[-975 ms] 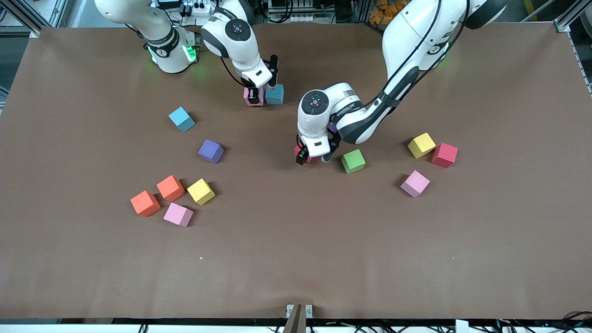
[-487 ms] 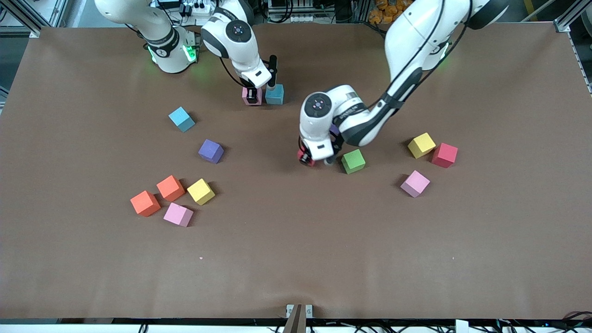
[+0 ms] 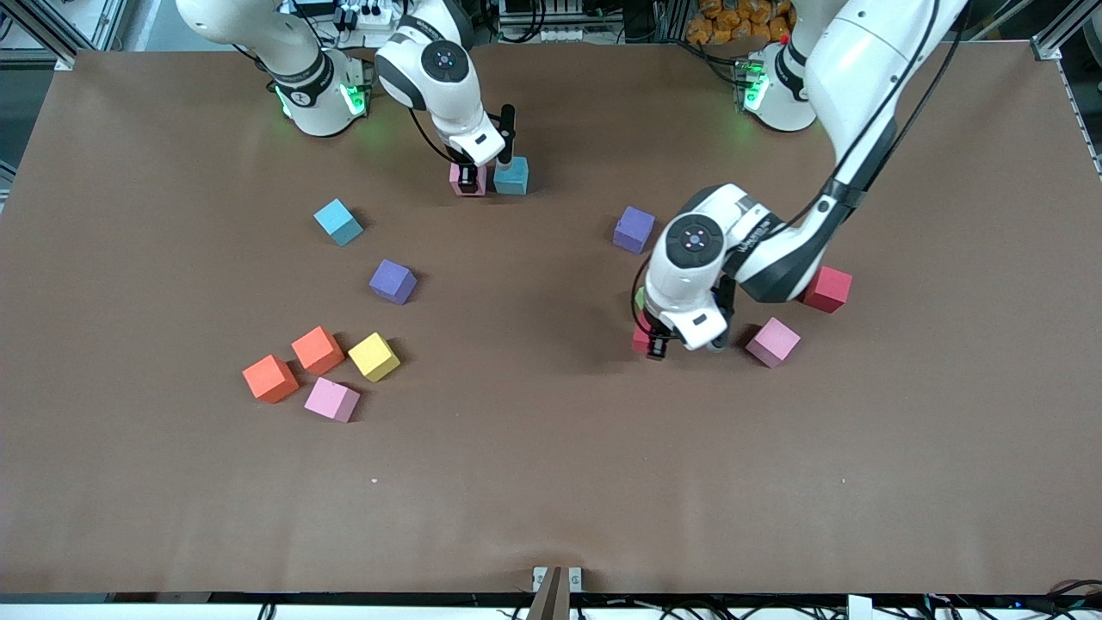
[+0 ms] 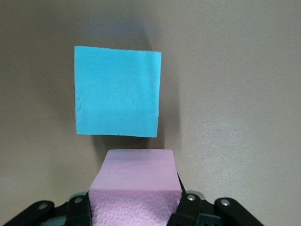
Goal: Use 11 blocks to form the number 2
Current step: 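Lower the pink cube beside the cyan cube and open the right gripper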
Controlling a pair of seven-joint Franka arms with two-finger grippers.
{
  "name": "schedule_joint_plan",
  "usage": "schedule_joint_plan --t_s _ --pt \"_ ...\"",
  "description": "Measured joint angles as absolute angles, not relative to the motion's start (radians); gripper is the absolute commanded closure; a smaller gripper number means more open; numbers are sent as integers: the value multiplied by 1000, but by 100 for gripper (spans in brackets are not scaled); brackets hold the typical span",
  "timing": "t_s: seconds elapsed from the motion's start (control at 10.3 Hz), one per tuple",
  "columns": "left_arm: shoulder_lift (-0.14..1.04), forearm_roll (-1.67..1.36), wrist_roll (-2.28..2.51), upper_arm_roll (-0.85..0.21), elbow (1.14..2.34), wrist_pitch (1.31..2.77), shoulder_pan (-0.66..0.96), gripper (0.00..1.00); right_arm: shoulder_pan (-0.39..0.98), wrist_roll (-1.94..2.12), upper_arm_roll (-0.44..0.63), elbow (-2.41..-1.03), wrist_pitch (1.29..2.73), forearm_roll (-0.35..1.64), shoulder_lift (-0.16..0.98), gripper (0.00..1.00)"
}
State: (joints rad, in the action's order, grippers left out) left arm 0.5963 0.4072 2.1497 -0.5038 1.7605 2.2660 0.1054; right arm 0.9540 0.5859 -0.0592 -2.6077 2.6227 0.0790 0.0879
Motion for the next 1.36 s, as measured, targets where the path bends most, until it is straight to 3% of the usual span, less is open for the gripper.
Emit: schedule_joint_plan --t_s 0.58,1.17,1.36 --pt "596 407 2165 -525 1777 2247 111 93 956 594 -61 -2547 2481 127 77 50" --pt "589 407 2173 -525 1777 2241 111 93 990 599 -61 -2549 2608 151 122 49" --pt "589 407 2181 -527 1778 2240 111 93 990 599 -61 -2549 2608 152 122 39"
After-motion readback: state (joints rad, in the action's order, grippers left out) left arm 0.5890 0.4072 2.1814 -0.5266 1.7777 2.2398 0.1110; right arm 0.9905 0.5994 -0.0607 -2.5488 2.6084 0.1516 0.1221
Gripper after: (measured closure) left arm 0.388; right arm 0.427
